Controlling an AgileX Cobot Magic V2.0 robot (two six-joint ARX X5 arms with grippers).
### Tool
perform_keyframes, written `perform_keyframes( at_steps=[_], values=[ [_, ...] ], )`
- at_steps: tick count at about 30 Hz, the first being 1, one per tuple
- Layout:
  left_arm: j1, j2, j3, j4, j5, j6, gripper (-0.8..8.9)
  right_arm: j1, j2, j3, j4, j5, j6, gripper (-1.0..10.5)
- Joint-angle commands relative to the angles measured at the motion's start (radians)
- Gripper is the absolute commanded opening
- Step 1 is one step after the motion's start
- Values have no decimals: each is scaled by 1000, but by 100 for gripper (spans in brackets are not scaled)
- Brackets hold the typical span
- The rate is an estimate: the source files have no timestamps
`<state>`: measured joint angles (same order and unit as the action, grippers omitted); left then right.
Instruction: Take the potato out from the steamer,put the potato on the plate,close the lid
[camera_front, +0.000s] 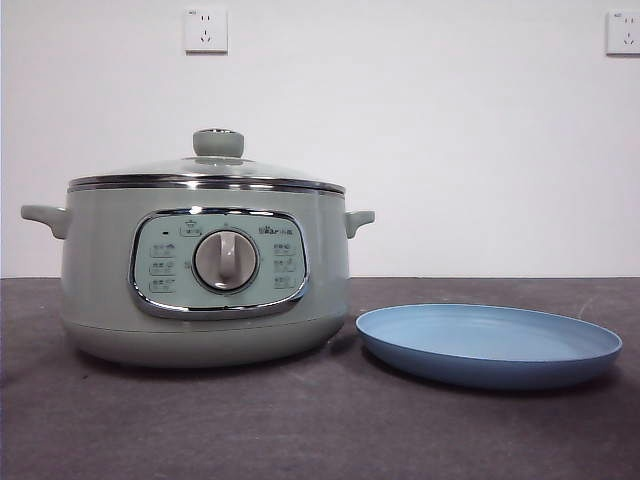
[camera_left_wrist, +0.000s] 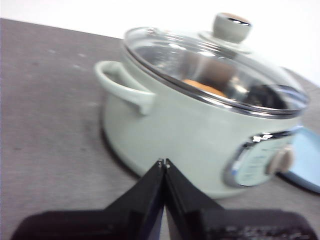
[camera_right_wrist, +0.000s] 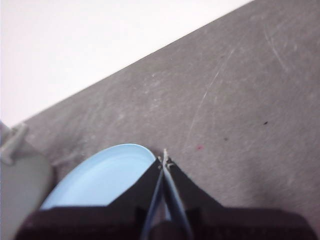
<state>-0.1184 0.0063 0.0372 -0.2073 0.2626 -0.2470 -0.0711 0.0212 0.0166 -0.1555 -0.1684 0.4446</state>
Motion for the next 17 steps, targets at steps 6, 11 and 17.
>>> perform_keyframes(
  at_steps=[6,11,17],
  values=[
    [3,0,130,-65,105,-100,-6,2,31,118,2,-202,101,-10],
    [3,41,301,-102,101,-92,-6,2,129,298,-39,-254,87,-10],
    [3,182,512,-103,54,-5,-6,2,317,579,-106,-279,-34,-9]
  ],
)
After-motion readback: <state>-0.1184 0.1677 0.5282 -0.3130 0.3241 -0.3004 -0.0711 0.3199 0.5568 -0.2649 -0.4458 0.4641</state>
